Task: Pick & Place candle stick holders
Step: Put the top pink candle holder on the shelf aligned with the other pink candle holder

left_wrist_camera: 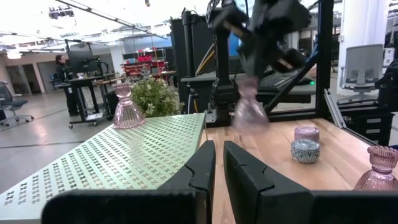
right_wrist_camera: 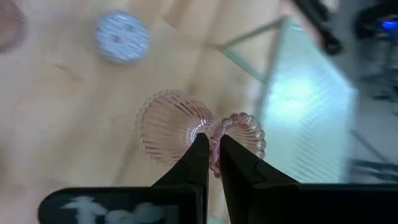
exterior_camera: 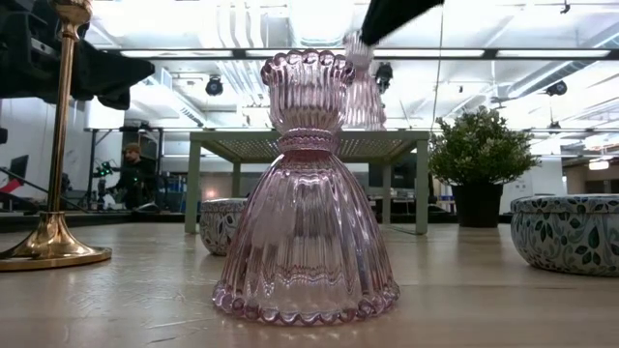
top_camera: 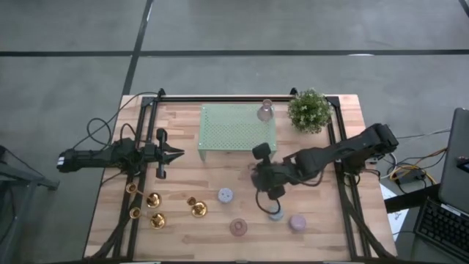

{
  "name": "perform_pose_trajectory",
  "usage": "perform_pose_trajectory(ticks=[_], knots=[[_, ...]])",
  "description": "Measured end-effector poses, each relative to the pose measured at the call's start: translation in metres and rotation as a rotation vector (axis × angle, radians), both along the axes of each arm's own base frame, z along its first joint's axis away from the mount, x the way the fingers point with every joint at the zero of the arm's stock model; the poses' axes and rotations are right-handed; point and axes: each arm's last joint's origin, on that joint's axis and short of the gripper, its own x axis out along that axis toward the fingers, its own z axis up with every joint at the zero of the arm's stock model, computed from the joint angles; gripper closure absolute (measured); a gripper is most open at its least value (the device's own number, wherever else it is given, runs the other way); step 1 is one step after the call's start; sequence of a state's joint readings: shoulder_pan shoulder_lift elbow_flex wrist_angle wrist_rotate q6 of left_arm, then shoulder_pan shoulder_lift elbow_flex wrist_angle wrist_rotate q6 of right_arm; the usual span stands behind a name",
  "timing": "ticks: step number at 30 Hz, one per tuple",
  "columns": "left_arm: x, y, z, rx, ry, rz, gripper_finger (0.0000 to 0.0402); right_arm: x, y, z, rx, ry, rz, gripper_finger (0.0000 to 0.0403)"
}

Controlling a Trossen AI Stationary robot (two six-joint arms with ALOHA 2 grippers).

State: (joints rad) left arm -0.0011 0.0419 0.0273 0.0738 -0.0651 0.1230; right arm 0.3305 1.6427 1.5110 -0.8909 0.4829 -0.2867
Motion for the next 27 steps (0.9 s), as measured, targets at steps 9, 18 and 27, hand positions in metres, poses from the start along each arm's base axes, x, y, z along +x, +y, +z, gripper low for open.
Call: perform_pose_trajectory(ticks=[9,18,27], knots=[[0.000,0.000,0.000,0.000,0.001,0.000,0.0364,-0.013,-0.027,0.045,-0.066,-0.001,-0.104,0.0385],[0.000,0.000,0.000,0.000,0.001,0.000,0.0364,-0.028,-0.075,0.055,-0.064,-0.015,-0.238,0.0385],[0.000,0.000,0.000,0.000,0.001,0.000,0.0364,-0.030,-0.114,0.036,-0.037,0.043,-0.321,0.0385]])
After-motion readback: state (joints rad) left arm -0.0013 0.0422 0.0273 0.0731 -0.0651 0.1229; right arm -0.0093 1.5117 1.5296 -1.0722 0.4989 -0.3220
